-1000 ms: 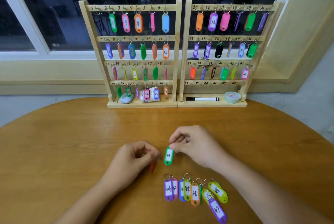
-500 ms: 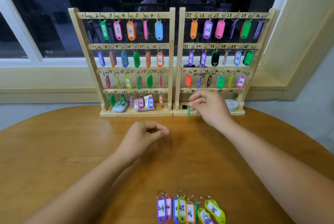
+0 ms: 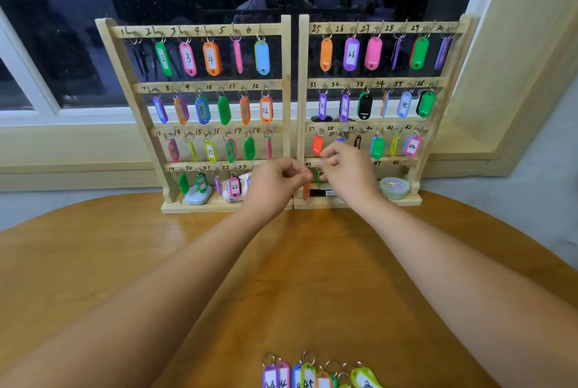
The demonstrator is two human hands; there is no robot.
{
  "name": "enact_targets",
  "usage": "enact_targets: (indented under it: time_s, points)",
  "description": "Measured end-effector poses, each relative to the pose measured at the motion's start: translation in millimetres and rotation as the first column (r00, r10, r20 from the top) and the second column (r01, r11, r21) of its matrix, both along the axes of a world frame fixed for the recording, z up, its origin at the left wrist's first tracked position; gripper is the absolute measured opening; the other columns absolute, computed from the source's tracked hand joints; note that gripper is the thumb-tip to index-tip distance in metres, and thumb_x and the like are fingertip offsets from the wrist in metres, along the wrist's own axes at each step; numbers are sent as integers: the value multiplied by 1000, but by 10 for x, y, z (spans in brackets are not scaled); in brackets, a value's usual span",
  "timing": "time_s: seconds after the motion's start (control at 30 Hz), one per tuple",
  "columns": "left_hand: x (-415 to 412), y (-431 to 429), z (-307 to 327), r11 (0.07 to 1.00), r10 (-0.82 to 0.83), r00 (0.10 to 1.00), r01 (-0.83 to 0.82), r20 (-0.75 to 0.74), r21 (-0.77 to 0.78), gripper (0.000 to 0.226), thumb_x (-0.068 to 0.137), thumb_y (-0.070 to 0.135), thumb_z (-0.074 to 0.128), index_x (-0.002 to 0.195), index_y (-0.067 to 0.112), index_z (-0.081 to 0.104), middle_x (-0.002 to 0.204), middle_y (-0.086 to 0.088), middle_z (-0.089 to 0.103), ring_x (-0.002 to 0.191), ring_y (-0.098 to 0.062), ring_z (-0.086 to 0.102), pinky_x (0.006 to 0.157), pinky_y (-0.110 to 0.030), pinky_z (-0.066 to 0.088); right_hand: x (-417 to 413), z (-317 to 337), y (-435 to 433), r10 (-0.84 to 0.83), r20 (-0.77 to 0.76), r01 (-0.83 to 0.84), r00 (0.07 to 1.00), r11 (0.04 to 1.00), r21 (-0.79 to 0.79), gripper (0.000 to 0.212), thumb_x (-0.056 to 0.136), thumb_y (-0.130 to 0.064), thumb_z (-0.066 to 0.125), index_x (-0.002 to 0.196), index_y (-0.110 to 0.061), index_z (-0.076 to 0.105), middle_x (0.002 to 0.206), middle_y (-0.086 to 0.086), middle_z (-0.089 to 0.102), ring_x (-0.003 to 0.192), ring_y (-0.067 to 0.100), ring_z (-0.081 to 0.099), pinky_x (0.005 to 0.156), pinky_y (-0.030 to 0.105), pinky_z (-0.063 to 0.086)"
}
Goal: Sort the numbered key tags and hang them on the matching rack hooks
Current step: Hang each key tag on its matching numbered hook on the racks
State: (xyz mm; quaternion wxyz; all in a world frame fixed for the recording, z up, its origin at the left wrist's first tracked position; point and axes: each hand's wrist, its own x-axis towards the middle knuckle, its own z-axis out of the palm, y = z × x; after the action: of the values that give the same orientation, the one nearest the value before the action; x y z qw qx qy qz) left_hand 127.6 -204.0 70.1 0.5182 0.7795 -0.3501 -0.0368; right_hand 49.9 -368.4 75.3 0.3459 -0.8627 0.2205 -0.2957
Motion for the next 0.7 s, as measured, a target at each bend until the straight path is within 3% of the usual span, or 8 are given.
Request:
enact_targets:
  time_s: [0.23, 0.4, 0.53, 0.7]
  points:
    - [94, -343, 18, 996, 85, 991, -89, 103, 32, 9, 97, 30, 79, 89, 25, 77, 74, 12, 70, 65, 2, 60, 60, -20, 43, -138, -104, -15, 14, 43, -12, 999, 998, -64, 18, 97, -21, 65, 96, -38, 68, 86, -13, 75, 76, 10, 75, 72, 42, 64]
    - [104, -465, -48, 993, 108, 985, -113, 135, 28, 10, 96, 30, 79, 90, 23, 78, 77, 13, 72, 74, -7, 69, 72, -31, 58, -529, -267, 72, 30, 112, -29, 993, 1000, -10, 19, 97, -18, 69, 95, -36, 69, 91, -16, 76, 82, 8, 76, 79, 43, 63]
    - [103, -492, -102, 984, 156, 966, -171, 205, 54, 11, 97, 33, 78, 92, 23, 75, 80, 11, 73, 77, -11, 70, 74, -36, 59, -893, -435, 226, 48, 103, -59, 993, 993, 106, 23, 96, -10, 69, 95, -33, 73, 91, -16, 77, 84, 9, 75, 85, 46, 62]
    - [-4, -309, -193, 978, 189, 960, -202, 206, 45, 11, 95, 35, 78, 95, 25, 74, 84, 11, 74, 79, -10, 68, 70, -33, 54, -1315, -536, 470, 130, 17, -131, 991, 983, 131, 22, 96, -9, 73, 97, -30, 78, 95, -21, 77, 93, 2, 71, 81, 20, 57]
